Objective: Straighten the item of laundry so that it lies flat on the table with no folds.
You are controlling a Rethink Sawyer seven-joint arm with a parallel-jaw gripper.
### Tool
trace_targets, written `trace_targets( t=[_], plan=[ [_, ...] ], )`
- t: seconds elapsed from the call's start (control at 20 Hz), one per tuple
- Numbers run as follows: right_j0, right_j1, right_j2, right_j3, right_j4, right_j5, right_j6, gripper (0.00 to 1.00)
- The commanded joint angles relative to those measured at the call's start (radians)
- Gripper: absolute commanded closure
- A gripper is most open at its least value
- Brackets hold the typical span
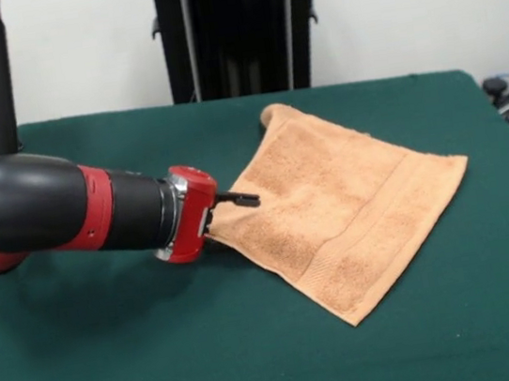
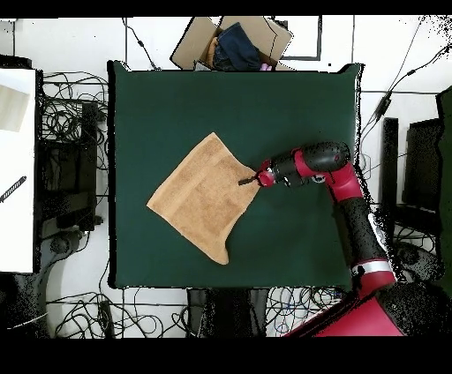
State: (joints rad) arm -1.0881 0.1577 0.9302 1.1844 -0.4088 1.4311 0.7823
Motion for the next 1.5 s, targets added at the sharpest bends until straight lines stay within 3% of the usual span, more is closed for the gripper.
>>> trace_targets(
  t=[0.05, 0.25, 0.45, 0.8, 1.35, 1.5],
  plan=[
    [-0.023, -0.009, -0.11, 0.124, -0.064, -0.122, -0.067, 0.0],
    [-0.04, -0.034, -0.112, 0.167, -0.067, -0.157, -0.058, 0.0],
    [-0.031, -0.032, -0.121, 0.137, -0.061, -0.14, -0.077, 0.0],
    [-0.009, -0.02, -0.129, 0.06, -0.059, -0.086, -0.122, 0.0],
    [0.063, 0.001, -0.132, -0.136, -0.052, 0.1, -0.205, 0.0],
    [0.057, -0.011, -0.128, -0.131, -0.051, 0.135, -0.206, 0.0]
  ],
)
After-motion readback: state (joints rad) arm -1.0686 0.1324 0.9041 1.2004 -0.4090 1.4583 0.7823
